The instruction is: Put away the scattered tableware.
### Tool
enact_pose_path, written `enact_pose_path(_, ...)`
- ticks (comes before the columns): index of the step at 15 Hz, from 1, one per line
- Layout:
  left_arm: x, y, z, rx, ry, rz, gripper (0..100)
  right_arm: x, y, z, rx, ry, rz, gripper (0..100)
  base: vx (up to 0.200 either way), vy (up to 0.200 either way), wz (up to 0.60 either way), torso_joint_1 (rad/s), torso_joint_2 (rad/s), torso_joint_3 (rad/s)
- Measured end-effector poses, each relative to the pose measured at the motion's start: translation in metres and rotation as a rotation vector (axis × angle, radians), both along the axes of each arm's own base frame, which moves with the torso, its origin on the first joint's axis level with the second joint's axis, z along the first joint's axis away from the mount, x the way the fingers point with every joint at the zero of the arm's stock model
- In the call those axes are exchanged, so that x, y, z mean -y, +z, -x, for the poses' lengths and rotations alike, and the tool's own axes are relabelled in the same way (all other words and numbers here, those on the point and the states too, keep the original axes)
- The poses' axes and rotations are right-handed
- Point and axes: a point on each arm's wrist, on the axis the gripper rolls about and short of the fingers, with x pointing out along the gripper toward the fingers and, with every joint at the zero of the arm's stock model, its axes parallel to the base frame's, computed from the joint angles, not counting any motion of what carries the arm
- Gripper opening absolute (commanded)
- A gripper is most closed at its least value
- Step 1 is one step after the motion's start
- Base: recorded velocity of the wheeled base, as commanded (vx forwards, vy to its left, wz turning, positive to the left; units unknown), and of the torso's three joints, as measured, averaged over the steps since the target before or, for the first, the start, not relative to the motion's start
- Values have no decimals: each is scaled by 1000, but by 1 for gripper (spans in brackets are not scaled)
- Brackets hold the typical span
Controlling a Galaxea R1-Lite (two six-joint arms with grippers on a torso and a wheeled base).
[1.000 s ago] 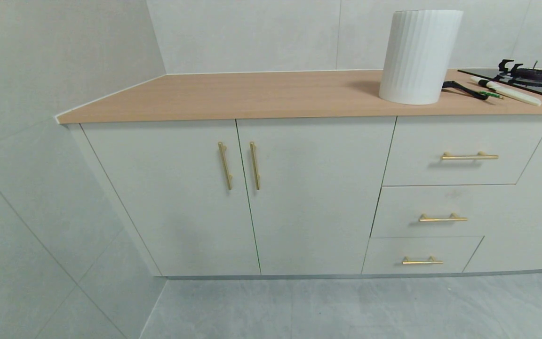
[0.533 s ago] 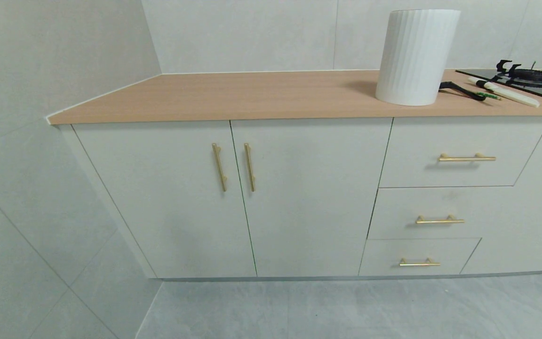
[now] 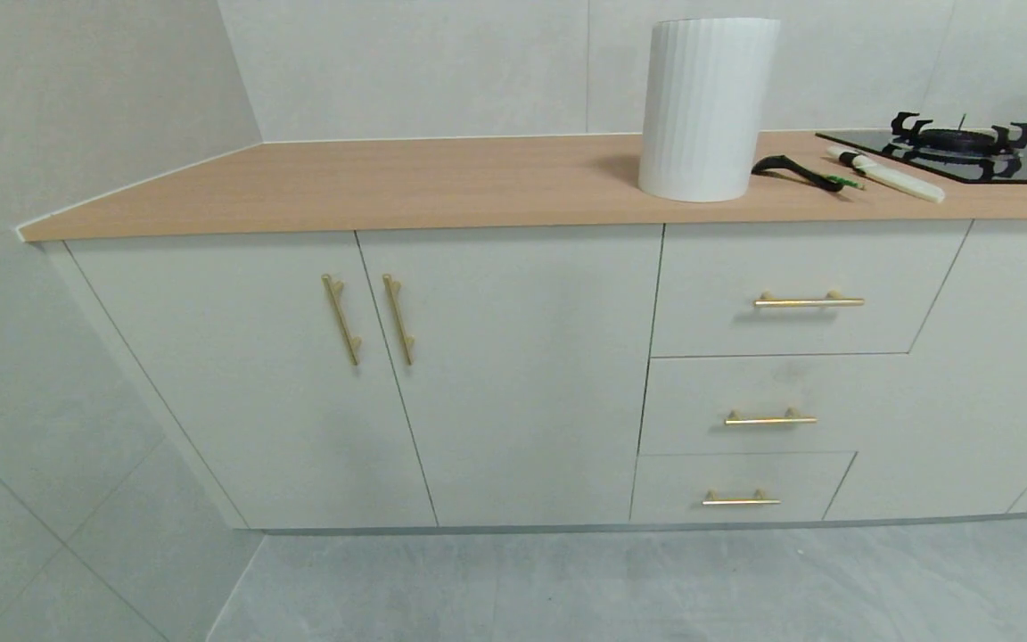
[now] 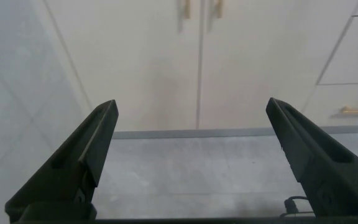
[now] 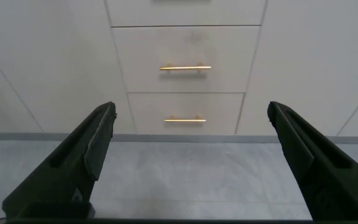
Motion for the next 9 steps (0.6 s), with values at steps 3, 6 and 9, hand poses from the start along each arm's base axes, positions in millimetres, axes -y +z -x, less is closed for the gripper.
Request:
enact_pose_path(3, 0, 0, 0, 0, 0, 0, 100, 0, 0, 0, 0, 0, 0, 100, 0, -200, 0, -1, 1, 6)
enact_pose_path(6, 0, 0, 0, 0, 0, 0, 100, 0, 0, 0, 0, 0, 0, 100, 0, -133, 0, 0, 2, 2)
enact_pose_path(9, 0, 0, 0, 0, 0, 1, 100, 0, 0, 0, 0, 0, 0, 100, 0, 0, 0, 0, 0, 0)
